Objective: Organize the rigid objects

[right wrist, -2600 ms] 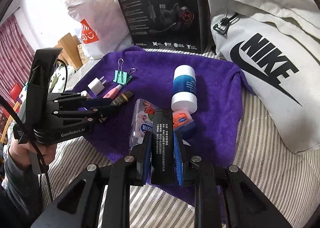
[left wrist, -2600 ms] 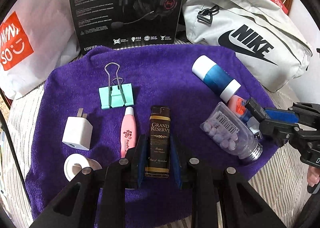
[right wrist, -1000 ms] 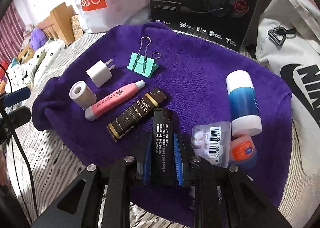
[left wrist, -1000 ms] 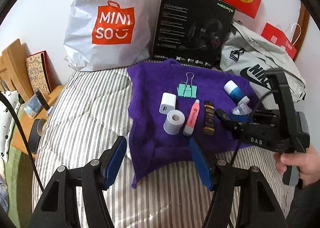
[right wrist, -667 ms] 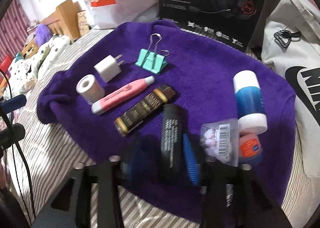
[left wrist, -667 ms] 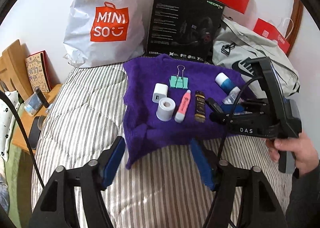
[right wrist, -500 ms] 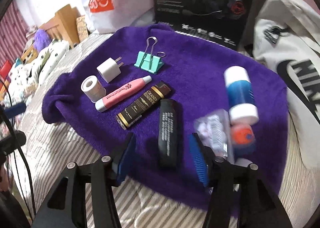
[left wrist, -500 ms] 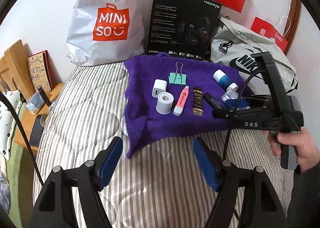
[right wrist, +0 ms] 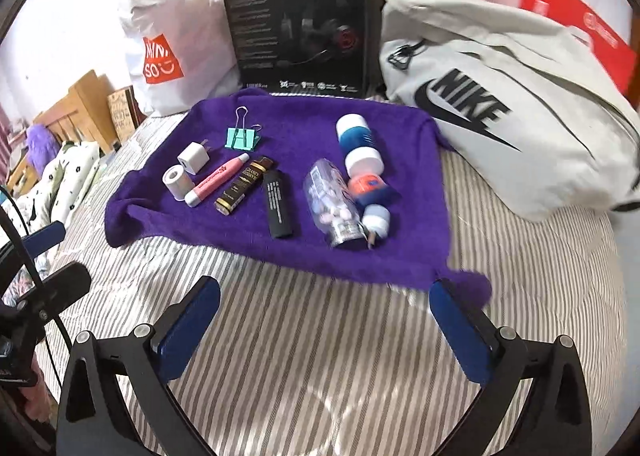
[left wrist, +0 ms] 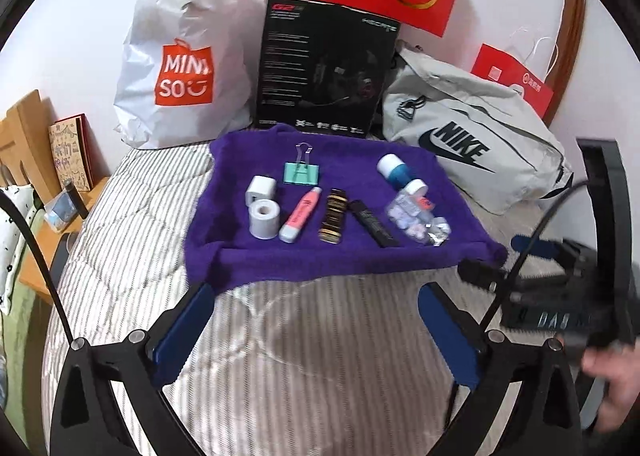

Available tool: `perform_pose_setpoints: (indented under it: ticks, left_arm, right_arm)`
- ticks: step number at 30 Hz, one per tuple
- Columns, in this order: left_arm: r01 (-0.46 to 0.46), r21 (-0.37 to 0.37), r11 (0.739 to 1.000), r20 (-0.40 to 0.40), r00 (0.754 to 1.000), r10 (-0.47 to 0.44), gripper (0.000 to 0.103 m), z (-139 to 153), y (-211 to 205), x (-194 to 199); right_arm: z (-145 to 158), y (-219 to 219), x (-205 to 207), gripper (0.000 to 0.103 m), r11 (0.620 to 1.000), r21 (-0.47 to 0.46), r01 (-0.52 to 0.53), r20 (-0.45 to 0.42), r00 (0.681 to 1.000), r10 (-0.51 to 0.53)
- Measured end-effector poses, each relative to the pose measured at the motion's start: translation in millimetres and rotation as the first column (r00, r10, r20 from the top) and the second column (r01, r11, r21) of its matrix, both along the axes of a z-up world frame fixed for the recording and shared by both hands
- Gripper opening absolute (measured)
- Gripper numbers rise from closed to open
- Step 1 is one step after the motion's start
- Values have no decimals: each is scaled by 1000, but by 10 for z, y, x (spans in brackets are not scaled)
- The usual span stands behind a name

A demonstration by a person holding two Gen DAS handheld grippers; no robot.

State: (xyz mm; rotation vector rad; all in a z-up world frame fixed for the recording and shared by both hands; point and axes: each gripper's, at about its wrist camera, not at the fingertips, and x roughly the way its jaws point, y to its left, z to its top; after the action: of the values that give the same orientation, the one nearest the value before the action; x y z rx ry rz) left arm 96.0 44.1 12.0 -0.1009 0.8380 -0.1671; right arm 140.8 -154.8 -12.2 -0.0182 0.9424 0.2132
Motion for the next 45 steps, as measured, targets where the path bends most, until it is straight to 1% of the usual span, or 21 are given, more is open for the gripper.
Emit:
perform_pose_setpoints:
  ticks: [2, 5, 9, 11, 13, 15, 17, 19, 23, 25, 29, 37, 45]
  left_arm:
    - [-5, 8, 1000, -9, 1000, 5, 103, 19, -71, -29]
    - [-11, 9, 1000, -23, 1000, 11, 103, 34, -165, -77]
    - [-28, -18, 999, -37, 999, 27, 103, 47, -223, -116]
    - [-28, 1, 1000, -38, 999, 28, 103, 48, -274, -151]
    - [-35, 32, 999, -31, 999, 36, 103, 50, -315, -202]
    - [-40, 67, 997, -35, 998, 42, 103, 51, -349, -254]
    - [-47, 82, 996, -33, 998, 50, 103, 59, -352, -314]
    - [-54, 86, 995, -33, 998, 57, 103, 63, -344, -356]
    - [-53, 108, 993, -36, 998, 57, 103, 53, -360, -421]
    - [-52, 108, 993, -41, 998, 57, 103, 50, -369, -450]
    - [-51, 124, 991, -43, 997, 57, 103, 81, -395, -496]
    - [-59, 104, 993, -39, 997, 64, 103, 98, -348, -592]
    - [-60, 104, 993, -47, 997, 65, 103, 73, -298, -654]
  right_arm:
    - [15, -52, -123, 103, 1000, -1, 22, -5, 1000, -22]
    - [63, -115, -279, 103, 995, -50, 88, 20, 996, -87]
    - [106, -197, -456, 103, 992, -33, 120, 17, 993, -120]
    - [92, -236, -518, 103, 991, -25, 135, 7, 991, -135]
    - [85, -267, -574, 103, 989, -36, 145, 7, 989, -145]
    - [91, -289, -609, 103, 989, -33, 144, 5, 990, -144]
    - [109, -322, -661, 103, 988, -18, 151, 10, 988, -151]
    - [113, -354, -696, 103, 989, -7, 151, 5, 989, -151]
    - [133, -389, -766, 103, 987, -17, 158, 9, 987, -158]
    - [156, -408, -796, 103, 987, -23, 159, 14, 987, -159]
    - [220, -456, -841, 103, 985, -18, 170, 24, 985, -169]
    - [265, -474, -939, 103, 986, -5, 165, 34, 986, -165]
    - [244, -414, -991, 103, 989, -9, 149, 31, 988, -149]
